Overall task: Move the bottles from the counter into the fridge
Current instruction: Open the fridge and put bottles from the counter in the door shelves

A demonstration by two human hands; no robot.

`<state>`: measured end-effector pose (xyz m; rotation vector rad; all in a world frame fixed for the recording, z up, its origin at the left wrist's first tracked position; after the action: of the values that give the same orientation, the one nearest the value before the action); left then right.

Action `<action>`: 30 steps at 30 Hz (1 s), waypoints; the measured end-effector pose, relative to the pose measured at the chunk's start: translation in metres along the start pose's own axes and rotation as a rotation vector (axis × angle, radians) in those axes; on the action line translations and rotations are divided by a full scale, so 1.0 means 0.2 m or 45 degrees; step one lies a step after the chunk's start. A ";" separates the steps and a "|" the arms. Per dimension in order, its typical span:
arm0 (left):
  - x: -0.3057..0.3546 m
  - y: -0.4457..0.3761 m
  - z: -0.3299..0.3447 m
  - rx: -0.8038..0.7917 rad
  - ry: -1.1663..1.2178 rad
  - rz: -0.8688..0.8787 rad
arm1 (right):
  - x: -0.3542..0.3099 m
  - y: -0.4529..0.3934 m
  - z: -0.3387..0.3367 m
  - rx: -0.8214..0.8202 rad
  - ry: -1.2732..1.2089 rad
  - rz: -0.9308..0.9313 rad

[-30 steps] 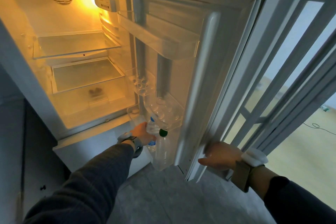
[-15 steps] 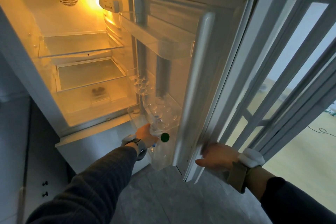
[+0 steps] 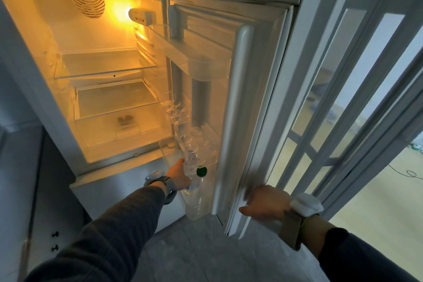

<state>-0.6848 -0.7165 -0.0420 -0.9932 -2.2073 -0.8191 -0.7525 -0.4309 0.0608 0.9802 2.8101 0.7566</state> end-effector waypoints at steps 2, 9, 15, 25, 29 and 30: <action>0.03 0.07 -0.02 0.046 0.069 -0.026 | -0.01 0.00 0.00 0.007 -0.001 -0.008; -0.04 0.22 -0.02 0.146 0.258 -0.121 | -0.05 -0.02 0.07 -0.063 -0.036 -0.032; -0.11 0.36 -0.01 0.161 0.267 -0.143 | -0.26 0.02 0.04 -0.093 0.016 -0.168; -0.24 0.54 -0.02 0.060 0.271 -0.129 | -0.71 -0.03 0.02 -0.094 -0.103 -0.252; -0.42 0.76 -0.07 0.168 0.190 -0.189 | -0.96 -0.05 0.08 -0.136 -0.030 -0.359; -0.49 0.85 -0.08 0.218 0.183 -0.221 | -1.04 -0.05 0.11 -0.156 0.005 -0.393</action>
<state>-0.4923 -0.6806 -0.0510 -0.6476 -2.2178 -0.7381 -0.5880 -0.5537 0.0177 0.5098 2.7822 0.8735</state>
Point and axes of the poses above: each hand's wrist, its own y-axis away from the middle knuckle, its own z-axis out of the palm, x = y × z, the point moved 7 cm from there along -y, towards the middle knuckle, and after that the axes turned 10 degrees about y, right-handed, at the moved point
